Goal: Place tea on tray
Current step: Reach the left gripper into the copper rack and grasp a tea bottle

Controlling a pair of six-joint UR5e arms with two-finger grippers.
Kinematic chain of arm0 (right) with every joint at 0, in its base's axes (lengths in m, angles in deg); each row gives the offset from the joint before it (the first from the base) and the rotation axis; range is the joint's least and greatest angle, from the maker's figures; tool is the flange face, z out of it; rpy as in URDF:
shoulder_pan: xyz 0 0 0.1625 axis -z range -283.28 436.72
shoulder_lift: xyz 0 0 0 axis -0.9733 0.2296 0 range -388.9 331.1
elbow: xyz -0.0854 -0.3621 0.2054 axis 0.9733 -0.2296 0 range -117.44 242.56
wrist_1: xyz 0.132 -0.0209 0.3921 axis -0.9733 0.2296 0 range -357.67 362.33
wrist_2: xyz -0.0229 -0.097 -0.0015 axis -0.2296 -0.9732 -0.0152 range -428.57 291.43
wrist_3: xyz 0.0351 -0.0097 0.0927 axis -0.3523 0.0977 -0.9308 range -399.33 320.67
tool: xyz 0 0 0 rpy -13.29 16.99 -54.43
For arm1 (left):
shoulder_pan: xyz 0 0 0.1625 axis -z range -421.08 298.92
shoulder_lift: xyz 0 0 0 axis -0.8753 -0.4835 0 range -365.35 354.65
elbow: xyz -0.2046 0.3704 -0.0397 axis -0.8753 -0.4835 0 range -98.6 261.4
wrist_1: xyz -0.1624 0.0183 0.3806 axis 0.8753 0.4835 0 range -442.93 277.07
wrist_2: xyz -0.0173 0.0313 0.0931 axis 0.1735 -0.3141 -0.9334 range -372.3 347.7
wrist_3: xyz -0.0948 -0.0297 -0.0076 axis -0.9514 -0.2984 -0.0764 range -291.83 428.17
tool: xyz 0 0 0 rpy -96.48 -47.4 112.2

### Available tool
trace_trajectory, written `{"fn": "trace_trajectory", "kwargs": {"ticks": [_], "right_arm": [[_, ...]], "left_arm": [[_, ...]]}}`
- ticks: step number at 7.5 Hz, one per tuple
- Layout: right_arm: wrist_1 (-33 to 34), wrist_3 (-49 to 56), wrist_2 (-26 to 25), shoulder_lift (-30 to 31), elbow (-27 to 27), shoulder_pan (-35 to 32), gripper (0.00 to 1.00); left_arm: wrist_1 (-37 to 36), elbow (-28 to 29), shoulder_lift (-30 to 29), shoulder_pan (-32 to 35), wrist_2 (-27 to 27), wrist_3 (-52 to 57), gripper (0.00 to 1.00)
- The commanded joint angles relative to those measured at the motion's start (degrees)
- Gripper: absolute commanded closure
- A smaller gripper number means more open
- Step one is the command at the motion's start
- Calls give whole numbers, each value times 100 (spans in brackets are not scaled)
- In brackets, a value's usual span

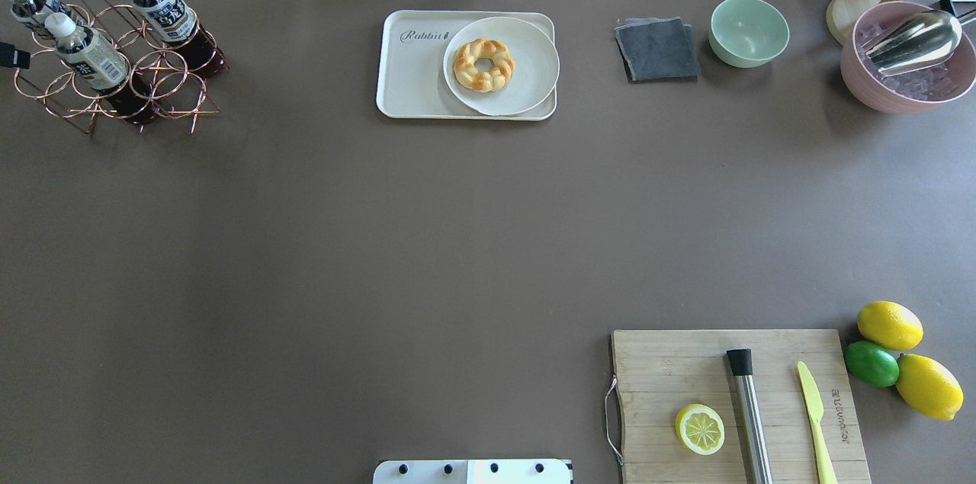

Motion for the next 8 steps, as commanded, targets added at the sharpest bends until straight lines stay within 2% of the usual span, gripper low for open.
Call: {"fn": "trace_trajectory", "kwargs": {"ticks": [1, 3, 4, 8], "right_arm": [[-2, 0, 7, -1, 13, 0, 0], [-2, 0, 7, 0, 13, 0, 0], [-10, 0, 33, 8, 22, 0, 0], [-10, 0, 25, 26, 22, 0, 0]], "left_arm": [[497, 33, -107, -668, -932, -655, 3], [497, 182, -133, -661, -1029, -506, 4], [488, 200, -211, -687, -1439, -522, 6], [488, 586, -563, -696, -1470, -505, 19]]}}
